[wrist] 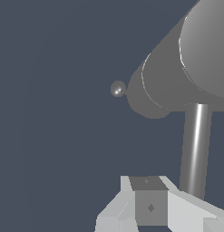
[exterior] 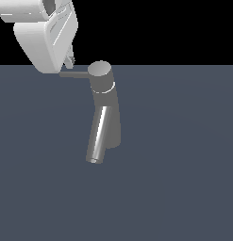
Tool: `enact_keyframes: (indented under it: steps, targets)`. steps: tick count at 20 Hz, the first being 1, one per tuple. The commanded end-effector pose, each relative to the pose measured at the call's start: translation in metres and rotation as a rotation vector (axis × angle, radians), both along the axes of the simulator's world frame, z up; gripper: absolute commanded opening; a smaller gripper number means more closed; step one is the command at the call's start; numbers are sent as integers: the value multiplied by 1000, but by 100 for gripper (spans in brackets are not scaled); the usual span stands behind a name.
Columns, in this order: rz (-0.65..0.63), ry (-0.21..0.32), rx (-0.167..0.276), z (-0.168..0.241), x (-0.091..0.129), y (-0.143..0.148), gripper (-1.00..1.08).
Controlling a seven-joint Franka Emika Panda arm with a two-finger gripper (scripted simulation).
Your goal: Turn on the faucet by rotating a designated handle.
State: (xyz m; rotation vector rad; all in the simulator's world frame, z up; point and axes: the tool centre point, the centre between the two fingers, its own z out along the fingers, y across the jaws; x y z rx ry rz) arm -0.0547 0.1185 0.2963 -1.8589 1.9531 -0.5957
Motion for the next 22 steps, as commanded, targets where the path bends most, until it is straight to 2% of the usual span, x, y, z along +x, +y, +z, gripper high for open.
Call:
enact_keyframes:
  steps: [1, 13, 19, 22]
  targets:
    - [-22, -7, 6, -1, 4, 0, -100]
    - [-68, -19, 14, -4, 13, -3, -100]
    - [-68, -19, 13, -4, 13, -3, -100]
    - [-68, -19, 13, -10, 5, -1, -100]
